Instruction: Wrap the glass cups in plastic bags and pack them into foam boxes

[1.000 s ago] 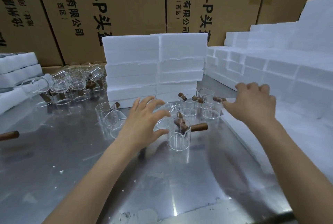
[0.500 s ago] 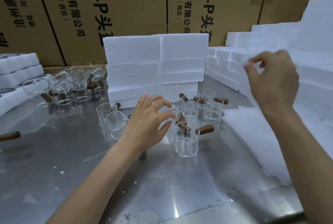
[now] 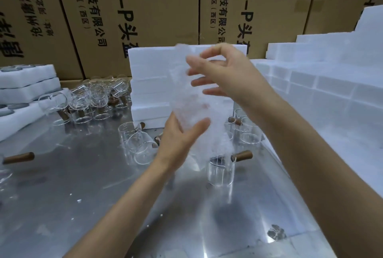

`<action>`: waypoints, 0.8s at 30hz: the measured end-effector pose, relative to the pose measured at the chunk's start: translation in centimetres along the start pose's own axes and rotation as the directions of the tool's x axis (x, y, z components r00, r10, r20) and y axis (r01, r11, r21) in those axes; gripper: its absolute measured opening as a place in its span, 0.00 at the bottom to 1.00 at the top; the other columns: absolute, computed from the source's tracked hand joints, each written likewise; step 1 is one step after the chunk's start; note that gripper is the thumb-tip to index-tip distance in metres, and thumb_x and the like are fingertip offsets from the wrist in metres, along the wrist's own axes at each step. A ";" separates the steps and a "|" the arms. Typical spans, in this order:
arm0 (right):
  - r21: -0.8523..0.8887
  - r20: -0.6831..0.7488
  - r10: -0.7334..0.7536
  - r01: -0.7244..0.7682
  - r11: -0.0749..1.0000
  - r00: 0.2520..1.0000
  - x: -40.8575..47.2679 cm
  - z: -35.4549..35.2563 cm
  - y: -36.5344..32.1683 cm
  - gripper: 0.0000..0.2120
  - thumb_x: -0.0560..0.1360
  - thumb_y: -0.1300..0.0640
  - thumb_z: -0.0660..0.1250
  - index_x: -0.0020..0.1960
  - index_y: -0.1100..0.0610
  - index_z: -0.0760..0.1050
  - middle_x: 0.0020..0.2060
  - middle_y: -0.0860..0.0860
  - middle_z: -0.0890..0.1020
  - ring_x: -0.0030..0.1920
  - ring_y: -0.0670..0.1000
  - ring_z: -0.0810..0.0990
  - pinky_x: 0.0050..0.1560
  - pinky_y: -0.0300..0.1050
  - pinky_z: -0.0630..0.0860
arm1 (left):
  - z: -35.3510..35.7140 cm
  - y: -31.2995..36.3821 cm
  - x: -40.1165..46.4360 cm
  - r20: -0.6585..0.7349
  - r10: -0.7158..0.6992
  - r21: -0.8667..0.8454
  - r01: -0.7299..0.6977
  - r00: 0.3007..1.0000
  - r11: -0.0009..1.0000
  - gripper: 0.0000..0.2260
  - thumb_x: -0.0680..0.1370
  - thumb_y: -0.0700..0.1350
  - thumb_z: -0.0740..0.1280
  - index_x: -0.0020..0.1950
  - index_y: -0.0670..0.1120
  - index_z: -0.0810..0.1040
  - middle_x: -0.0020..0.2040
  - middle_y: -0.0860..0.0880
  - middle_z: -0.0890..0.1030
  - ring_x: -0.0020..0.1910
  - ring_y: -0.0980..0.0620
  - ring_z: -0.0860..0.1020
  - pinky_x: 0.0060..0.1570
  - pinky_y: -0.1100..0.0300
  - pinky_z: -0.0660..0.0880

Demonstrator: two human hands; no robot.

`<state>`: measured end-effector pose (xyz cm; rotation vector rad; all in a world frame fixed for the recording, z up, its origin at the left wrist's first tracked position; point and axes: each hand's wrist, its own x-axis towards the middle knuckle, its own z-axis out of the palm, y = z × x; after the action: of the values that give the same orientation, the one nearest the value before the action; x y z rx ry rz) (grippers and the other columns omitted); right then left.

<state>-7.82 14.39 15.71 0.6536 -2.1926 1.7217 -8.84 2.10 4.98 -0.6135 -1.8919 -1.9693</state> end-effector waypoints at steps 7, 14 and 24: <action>-0.122 -0.343 0.084 -0.133 0.984 0.936 -0.5 -2.2 5.6 0.22 0.72 0.36 0.63 0.58 0.49 0.69 0.50 0.41 0.76 0.47 0.35 0.74 0.41 0.34 0.69 | -2.3 -0.2 1.2 -0.006 -0.391 -0.512 0.333 0.920 0.791 0.20 0.62 0.40 0.64 0.52 0.37 0.79 0.53 0.39 0.81 0.51 0.41 0.79 0.61 0.45 0.73; -0.002 0.170 0.273 -0.277 0.961 0.947 -2.0 -2.2 9.5 0.18 0.67 0.41 0.70 0.50 0.53 0.82 0.49 0.50 0.84 0.51 0.52 0.82 0.59 0.49 0.74 | -2.8 0.2 1.0 0.118 -0.278 -0.648 0.286 0.953 0.706 0.23 0.65 0.42 0.66 0.59 0.38 0.76 0.60 0.40 0.79 0.59 0.40 0.77 0.62 0.49 0.72; -0.056 -0.264 0.206 -0.229 0.972 0.942 -1.9 -1.2 13.1 0.21 0.74 0.43 0.66 0.32 0.57 0.69 0.19 0.45 0.74 0.20 0.38 0.72 0.24 0.27 0.67 | -3.1 0.1 0.7 -0.051 0.311 0.500 -0.245 0.949 0.830 0.33 0.69 0.64 0.62 0.72 0.53 0.65 0.71 0.59 0.63 0.71 0.63 0.60 0.70 0.71 0.54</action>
<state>-12.89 18.34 4.11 0.1582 -2.2043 1.6915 -9.61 -0.95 5.34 -0.5531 -1.9782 -1.2442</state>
